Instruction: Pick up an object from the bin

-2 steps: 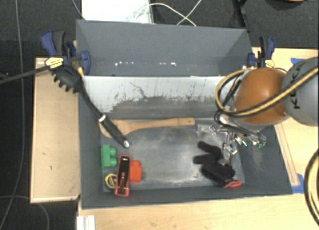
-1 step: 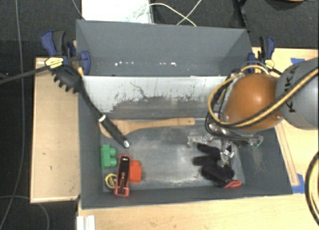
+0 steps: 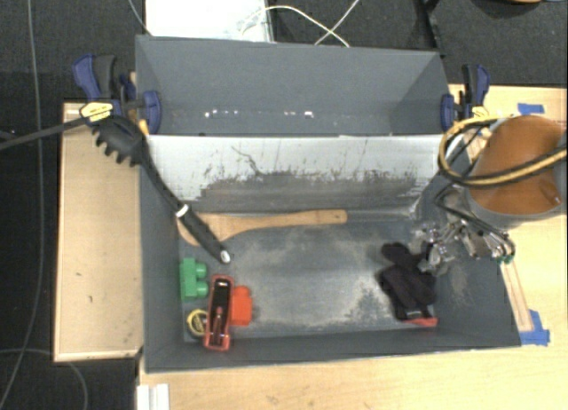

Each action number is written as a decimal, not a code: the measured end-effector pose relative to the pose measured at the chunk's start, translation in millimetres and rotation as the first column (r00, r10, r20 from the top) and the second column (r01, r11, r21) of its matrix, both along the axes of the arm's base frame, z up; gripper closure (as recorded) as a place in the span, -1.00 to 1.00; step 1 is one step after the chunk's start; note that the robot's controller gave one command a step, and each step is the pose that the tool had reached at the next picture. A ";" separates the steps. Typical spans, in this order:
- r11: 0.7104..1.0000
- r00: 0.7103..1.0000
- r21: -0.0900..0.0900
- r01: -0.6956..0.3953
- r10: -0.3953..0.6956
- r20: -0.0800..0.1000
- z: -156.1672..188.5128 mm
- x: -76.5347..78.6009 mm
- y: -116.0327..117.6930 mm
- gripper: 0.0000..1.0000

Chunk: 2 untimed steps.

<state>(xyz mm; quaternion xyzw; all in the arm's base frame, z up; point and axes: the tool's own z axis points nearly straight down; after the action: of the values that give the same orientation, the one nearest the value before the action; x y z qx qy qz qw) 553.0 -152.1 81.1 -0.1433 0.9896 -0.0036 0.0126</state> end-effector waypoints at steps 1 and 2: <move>1.000 1.000 0.002 -0.003 0.003 -0.001 -0.2 0.1 2.2 1.00; 1.000 1.000 0.005 0.010 -0.010 -0.011 28.5 1.1 6.0 1.00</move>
Offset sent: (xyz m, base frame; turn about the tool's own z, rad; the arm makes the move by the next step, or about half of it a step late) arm 0.0121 0.0111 0.0944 0.0362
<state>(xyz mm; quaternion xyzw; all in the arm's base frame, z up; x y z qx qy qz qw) 554.1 -146.1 109.6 -0.1383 0.9904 -0.0002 0.0075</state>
